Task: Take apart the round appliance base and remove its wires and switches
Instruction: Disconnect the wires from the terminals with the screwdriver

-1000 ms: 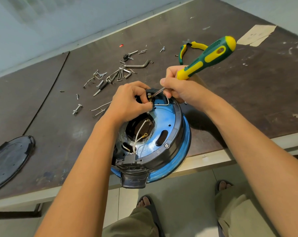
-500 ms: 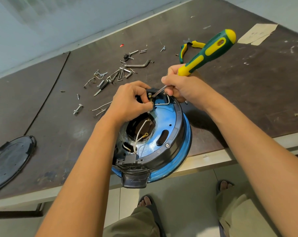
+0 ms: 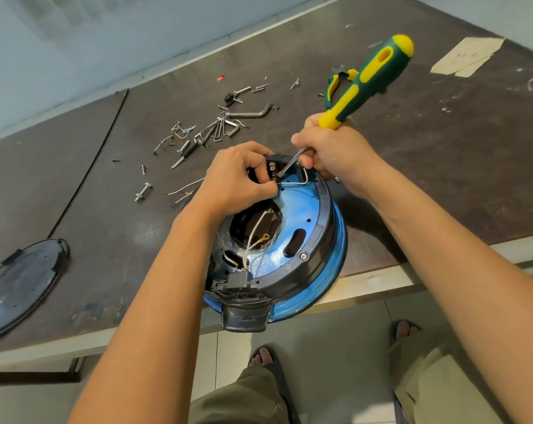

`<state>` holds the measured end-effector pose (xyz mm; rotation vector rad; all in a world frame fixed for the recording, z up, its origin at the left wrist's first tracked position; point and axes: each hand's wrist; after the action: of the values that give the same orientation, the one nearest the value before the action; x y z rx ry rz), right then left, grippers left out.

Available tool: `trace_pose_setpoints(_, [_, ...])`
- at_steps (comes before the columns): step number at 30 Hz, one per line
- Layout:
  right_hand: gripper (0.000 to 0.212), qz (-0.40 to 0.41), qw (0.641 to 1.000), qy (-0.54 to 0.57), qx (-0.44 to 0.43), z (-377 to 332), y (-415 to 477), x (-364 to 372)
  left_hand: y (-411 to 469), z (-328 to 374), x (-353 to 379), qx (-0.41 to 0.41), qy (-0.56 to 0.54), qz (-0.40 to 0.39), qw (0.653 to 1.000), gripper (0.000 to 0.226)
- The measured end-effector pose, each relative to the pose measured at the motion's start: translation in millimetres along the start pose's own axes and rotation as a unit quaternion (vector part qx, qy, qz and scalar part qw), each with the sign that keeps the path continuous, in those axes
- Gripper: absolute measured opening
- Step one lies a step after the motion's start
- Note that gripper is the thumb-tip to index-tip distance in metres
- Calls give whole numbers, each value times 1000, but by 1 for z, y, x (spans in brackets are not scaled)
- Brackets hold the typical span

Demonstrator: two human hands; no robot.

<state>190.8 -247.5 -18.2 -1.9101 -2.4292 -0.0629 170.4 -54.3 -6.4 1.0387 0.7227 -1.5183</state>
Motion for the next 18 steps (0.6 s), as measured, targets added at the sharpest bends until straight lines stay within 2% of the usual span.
trace_pose_setpoints(4, [38,-23,998,59,-19,4,-3,-6,1,-2,-1,-1,-9,-2,1000,16])
trace_pose_setpoints(10, [37,-34,994,17,-103,9,-3,-4,-2,-7,-6,26,-13,19,999,15])
trace_pose_setpoints(15, [28,-57,968,-110,-217,8,-1,-7,-5,-13,-13,28,-19,45,998,26])
trace_pose_setpoints(18, [23,-66,960,-143,-231,9,0,-7,-7,-12,-16,45,40,63,996,31])
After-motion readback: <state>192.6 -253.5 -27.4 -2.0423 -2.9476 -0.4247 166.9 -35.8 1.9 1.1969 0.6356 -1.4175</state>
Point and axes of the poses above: each hand's wrist, its own y-axis towards the middle knuckle, its own x-axis out of the palm, z = x × y, and after that the axes turned 5 degrees about y, right-handed
